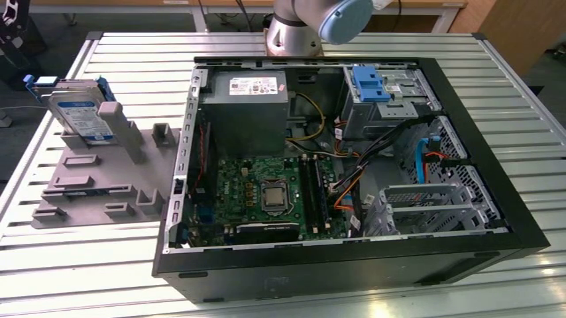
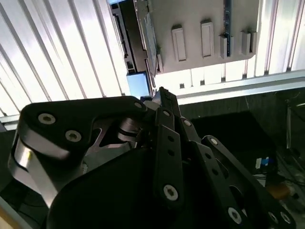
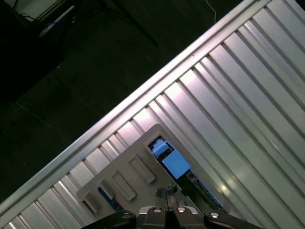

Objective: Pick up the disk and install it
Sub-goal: 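Pick up the disk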

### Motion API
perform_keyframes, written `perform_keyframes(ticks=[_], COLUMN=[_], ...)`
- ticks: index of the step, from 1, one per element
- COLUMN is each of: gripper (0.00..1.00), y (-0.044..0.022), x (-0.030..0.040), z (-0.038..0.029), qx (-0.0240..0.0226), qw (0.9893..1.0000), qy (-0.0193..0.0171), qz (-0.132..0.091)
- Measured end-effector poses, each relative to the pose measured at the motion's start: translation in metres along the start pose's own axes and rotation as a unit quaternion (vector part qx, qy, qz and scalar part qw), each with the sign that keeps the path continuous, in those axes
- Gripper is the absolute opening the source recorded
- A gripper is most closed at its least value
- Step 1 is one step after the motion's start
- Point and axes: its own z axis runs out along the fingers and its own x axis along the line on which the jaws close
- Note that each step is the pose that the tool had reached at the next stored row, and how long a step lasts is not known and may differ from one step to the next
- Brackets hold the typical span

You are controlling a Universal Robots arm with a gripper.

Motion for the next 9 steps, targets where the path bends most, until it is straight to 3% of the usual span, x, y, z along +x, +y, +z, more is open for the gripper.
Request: perform_keyframes(ticks=[4, 9], gripper=[0.11, 0.11], y=[0.0, -0.0001], x=[0.0, 0.0], z=[0.0009, 0.0014], qx=[-0.0009, -0.002], qw=[0.9993, 0.9967], qy=[0.0017, 0.0037], qz=[-0.037, -0.081])
